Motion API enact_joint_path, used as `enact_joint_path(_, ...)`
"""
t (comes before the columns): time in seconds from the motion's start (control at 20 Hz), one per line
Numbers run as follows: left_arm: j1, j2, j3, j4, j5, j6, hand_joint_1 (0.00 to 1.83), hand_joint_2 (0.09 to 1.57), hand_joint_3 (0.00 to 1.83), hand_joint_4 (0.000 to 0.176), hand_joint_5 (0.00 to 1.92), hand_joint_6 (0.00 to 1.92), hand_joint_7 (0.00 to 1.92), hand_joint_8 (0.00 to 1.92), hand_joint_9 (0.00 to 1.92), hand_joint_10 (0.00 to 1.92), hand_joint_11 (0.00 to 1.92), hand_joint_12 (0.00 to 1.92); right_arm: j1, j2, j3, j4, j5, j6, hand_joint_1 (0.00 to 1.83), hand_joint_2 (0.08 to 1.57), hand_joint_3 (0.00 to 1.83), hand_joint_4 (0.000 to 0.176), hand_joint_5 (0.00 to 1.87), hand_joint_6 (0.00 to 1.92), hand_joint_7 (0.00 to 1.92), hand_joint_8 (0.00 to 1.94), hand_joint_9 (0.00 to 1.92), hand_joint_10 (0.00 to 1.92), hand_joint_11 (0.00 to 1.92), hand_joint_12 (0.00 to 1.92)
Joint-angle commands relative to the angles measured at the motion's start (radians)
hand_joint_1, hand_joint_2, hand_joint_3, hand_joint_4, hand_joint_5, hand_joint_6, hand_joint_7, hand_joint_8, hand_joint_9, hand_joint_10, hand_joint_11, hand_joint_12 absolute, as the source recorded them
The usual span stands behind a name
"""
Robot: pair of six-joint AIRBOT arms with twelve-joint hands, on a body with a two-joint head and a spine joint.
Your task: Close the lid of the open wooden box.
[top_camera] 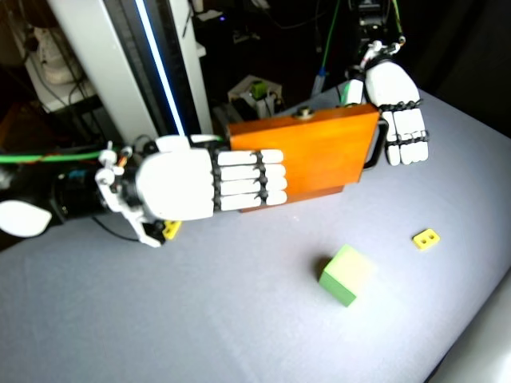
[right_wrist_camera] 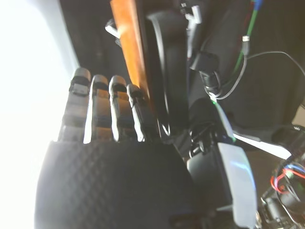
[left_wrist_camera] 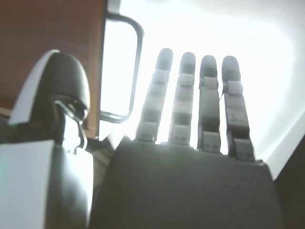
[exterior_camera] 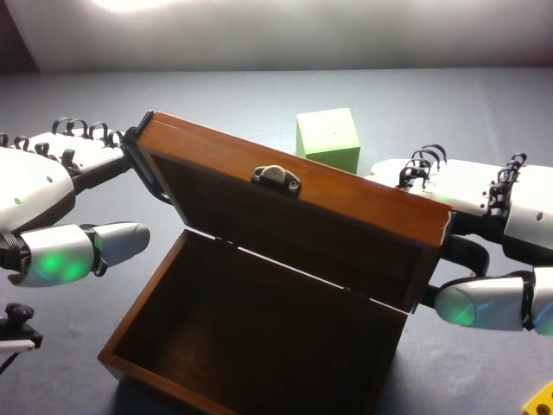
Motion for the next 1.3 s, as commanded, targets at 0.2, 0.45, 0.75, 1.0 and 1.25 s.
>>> enact_joint_path(0.2, 0.036, 0.01, -0.018, -0.017, -0.144, -0.016, 0.0, 1.37, 0.02, 0.0, 0.11, 0.0, 0.06, 0.0, 0.09, 0.0, 0.11, 0.05, 0.006, -0.01, -0.016, -0.05, 0.158, 0.073, 0.08, 1.44, 0.0, 0.0, 0.09, 0.0, 0.03, 0.0, 0.0, 0.0, 0.02, 0.01)
enact_joint_path(0.45, 0.081, 0.016, -0.027, -0.04, -0.176, -0.028, 0.0, 1.37, 0.01, 0.0, 0.1, 0.0, 0.05, 0.0, 0.09, 0.01, 0.11, 0.05, 0.006, -0.023, -0.021, -0.096, 0.189, 0.121, 0.02, 1.39, 0.0, 0.0, 0.1, 0.0, 0.04, 0.0, 0.0, 0.0, 0.02, 0.01)
enact_joint_path(0.75, 0.108, 0.017, -0.034, -0.055, -0.193, -0.029, 0.0, 1.39, 0.01, 0.0, 0.11, 0.0, 0.06, 0.0, 0.09, 0.01, 0.11, 0.05, 0.011, 0.002, -0.026, -0.102, 0.205, 0.131, 0.21, 1.19, 0.0, 0.111, 0.02, 0.0, 0.0, 0.0, 0.0, 0.0, 0.0, 0.0)
enact_joint_path(1.0, 0.145, 0.02, -0.045, -0.067, -0.222, -0.041, 0.07, 1.41, 0.01, 0.0, 0.11, 0.0, 0.05, 0.0, 0.09, 0.0, 0.1, 0.04, 0.011, 0.021, -0.024, -0.022, 0.209, 0.09, 0.22, 1.19, 0.0, 0.063, 0.0, 0.0, 0.0, 0.0, 0.0, 0.0, 0.02, 0.01)
enact_joint_path(1.25, 0.219, 0.044, -0.08, -0.095, -0.285, -0.048, 0.14, 1.38, 0.0, 0.0, 0.1, 0.0, 0.06, 0.0, 0.1, 0.0, 0.13, 0.05, 0.001, 0.05, -0.017, 0.131, 0.214, -0.024, 0.25, 1.17, 0.0, 0.077, 0.0, 0.0, 0.0, 0.0, 0.0, 0.0, 0.0, 0.0)
